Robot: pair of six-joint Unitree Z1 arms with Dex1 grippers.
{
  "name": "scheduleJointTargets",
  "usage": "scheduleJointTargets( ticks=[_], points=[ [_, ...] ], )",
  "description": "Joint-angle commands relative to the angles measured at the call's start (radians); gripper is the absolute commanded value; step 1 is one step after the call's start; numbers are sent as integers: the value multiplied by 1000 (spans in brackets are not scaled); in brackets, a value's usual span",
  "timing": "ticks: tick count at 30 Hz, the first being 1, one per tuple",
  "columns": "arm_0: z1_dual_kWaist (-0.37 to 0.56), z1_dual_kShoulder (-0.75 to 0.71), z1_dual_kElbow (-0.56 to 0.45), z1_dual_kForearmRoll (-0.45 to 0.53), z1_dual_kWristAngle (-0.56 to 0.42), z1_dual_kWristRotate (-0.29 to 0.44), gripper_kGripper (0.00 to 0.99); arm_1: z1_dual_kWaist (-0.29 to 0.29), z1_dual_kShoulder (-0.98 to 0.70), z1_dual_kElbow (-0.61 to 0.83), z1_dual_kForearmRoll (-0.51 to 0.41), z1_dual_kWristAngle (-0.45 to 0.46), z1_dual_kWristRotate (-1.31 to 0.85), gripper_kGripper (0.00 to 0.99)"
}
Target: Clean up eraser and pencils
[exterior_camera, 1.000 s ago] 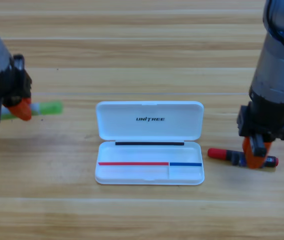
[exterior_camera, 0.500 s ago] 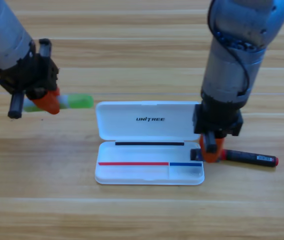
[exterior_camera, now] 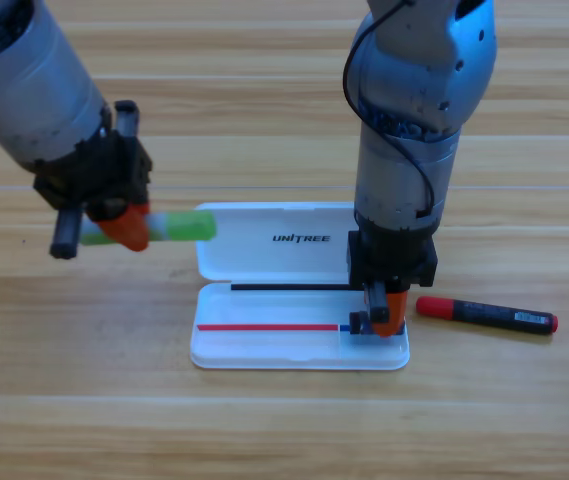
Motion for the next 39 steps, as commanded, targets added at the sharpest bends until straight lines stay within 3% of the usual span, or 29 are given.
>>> scheduleJointTargets(
  ticks=[1,13,18,20,26,31,35,39],
  points=[
    [-62,70,-28,4,-38,-29,0,19,61,4,24,-10,12,0],
    [-88,112,-51,-2,-86,-47,0,19,70,13,24,-10,17,15],
    [-88,105,-48,-1,-82,-47,0,19,73,16,24,-18,17,393],
    [-88,104,-45,1,-79,-47,0,19,72,16,24,-24,19,488],
    [-87,75,-23,4,-82,-31,0,19,42,33,24,-30,17,589],
    [-87,84,-31,3,-82,-28,0,19,-142,134,31,-27,17,713],
    [-87,110,-45,1,-92,-29,0,-4,-263,209,41,-28,17,727],
    [-87,138,-61,-8,-105,-35,0,-56,-283,261,35,-71,14,727]
  ],
)
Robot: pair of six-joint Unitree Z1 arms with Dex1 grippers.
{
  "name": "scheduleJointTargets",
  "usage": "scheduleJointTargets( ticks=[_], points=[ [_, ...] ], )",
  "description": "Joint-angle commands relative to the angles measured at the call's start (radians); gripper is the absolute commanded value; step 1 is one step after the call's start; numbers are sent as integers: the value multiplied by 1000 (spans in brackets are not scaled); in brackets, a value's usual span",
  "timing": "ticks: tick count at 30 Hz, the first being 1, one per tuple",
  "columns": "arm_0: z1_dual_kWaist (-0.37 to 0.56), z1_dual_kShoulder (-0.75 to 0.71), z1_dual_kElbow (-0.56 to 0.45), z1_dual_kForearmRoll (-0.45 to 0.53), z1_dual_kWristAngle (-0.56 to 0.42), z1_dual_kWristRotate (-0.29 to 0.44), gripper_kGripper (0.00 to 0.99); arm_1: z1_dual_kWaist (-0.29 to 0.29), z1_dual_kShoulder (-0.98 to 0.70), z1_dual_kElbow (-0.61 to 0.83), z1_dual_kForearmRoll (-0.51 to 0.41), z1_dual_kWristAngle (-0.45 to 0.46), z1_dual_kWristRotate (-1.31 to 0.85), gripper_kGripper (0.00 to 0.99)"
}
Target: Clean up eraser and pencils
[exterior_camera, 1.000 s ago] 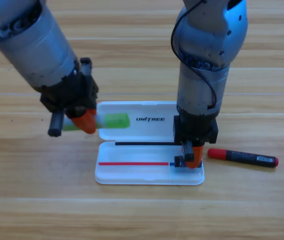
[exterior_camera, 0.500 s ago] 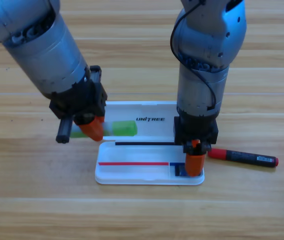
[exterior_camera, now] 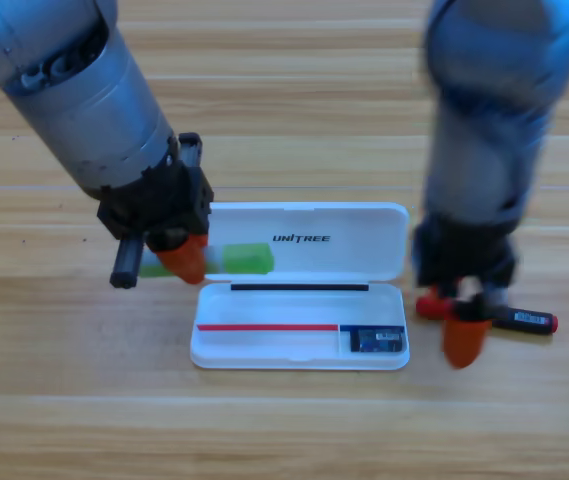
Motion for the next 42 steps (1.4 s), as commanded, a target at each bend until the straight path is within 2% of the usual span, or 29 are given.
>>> scheduleJointTargets(
  ticks=[1,3,7,11,20,32,33,36,40,42],
  points=[
    [-17,70,-8,-13,-28,1,0,-69,-89,94,5,-69,1,727],
    [-20,87,-8,-26,-37,2,0,-102,-68,128,-27,-77,-16,727],
    [-26,141,-5,-65,-48,7,0,-168,-25,218,-164,-106,-45,727],
    [-31,193,-2,-102,-52,11,0,-199,-6,283,-251,-103,-68,727],
    [-37,256,-6,-143,-46,30,0,-204,38,281,-302,-63,-76,727],
    [-41,285,-3,-154,-29,33,0,-204,130,227,-305,-60,-96,715],
    [-41,287,-2,-154,-29,33,0,-205,136,223,-305,-62,-96,669],
    [-43,291,1,-154,-29,33,0,-205,148,214,-305,-60,-102,445],
    [-44,296,1,-155,-28,31,0,-205,155,214,-305,-65,-103,35],
    [-46,294,1,-157,-28,31,0,-204,148,218,-305,-71,-103,0]
  ],
)
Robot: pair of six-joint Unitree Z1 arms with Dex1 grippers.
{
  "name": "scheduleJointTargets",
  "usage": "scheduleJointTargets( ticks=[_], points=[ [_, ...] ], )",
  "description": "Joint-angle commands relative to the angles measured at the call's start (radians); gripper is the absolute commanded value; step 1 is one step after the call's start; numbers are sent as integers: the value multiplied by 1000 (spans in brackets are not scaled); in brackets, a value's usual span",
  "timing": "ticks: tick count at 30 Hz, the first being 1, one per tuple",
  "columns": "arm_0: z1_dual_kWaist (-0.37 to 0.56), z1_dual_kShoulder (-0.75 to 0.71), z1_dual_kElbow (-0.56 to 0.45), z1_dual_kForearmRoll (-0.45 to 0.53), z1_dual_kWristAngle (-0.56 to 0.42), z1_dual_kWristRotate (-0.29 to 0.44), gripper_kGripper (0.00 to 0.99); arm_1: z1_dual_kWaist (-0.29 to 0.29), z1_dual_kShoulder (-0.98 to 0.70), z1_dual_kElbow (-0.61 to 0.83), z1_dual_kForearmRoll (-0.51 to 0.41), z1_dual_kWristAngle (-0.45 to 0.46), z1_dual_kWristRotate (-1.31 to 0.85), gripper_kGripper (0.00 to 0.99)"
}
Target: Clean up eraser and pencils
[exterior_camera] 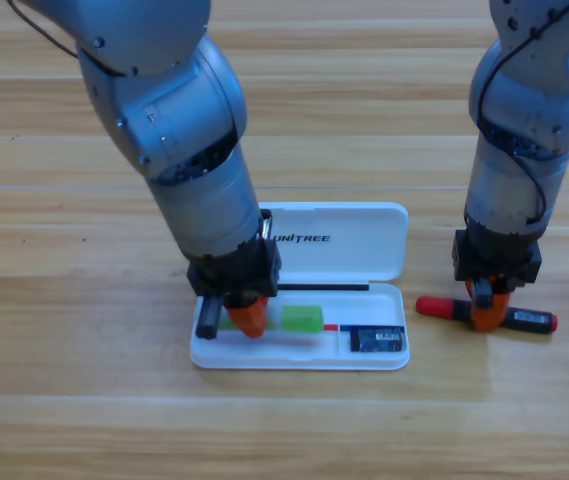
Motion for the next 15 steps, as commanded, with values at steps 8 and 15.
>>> scheduleJointTargets(
  ticks=[8,15],
  points=[
    [-34,60,7,-14,14,7,0,-23,-33,36,22,8,-6,0],
    [-34,60,5,-13,20,3,48,-22,-65,65,25,8,-6,0]
  ],
)
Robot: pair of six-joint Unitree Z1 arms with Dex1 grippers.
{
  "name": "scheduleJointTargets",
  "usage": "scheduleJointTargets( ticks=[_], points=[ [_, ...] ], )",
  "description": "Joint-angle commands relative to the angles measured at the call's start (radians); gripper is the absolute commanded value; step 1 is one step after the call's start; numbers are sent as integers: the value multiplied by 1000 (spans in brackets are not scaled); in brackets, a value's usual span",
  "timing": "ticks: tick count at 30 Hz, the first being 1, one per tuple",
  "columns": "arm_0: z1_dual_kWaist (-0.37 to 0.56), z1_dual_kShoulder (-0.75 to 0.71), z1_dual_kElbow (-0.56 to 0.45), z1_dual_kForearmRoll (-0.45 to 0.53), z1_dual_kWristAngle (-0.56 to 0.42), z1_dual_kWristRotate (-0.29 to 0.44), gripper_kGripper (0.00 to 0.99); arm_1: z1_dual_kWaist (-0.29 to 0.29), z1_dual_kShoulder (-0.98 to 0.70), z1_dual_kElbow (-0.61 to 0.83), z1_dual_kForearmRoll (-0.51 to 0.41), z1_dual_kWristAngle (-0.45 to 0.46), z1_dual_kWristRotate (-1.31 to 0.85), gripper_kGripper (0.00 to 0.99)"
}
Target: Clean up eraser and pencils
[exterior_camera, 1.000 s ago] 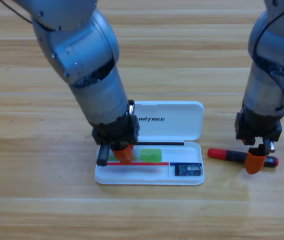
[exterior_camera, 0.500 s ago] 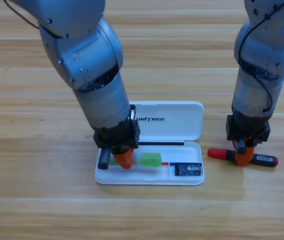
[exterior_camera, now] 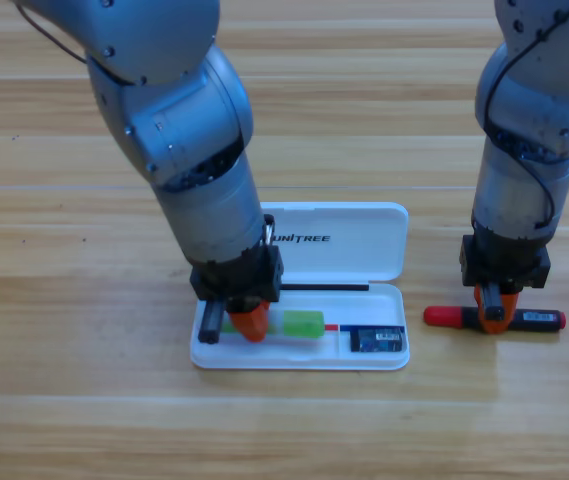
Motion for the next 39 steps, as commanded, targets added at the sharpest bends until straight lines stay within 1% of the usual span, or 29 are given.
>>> scheduleJointTargets(
  ticks=[1,3,4,5,6,8,10,13,18,20,23,28,30,33,39],
  points=[
    [-27,47,8,-9,12,3,195,-21,-55,47,15,9,-5,0],
    [-27,49,10,-9,17,2,586,-21,-63,50,15,8,-5,0],
    [-27,47,12,-9,20,-1,738,-23,-66,50,15,8,-4,0],
    [-27,46,12,-9,21,-3,827,-23,-69,52,15,8,-4,0],
    [-27,44,12,-7,21,-4,888,-21,-72,53,17,8,-4,0],
    [-27,41,13,-9,21,-6,968,-21,-77,58,17,8,-4,0],
    [-27,37,15,-7,23,-6,990,-21,-86,60,21,8,-4,0],
    [-27,24,19,-7,26,-6,990,-6,-123,47,75,9,-4,0],
    [-27,-17,27,7,28,-6,990,61,-173,-37,181,34,-1,0],
    [-27,-61,36,11,26,-6,990,92,-166,-79,213,35,11,0],
    [-19,-137,38,44,23,-6,990,134,-132,-144,244,35,34,0],
    [61,-285,35,105,8,-6,990,198,-51,-261,277,35,62,0],
    [99,-345,33,133,-11,-4,990,213,-5,-313,290,35,67,0],
    [179,-427,38,169,-57,11,990,229,60,-385,297,35,67,0],
    [347,-548,61,191,-149,14,990,247,163,-505,297,35,67,0]
  ],
)
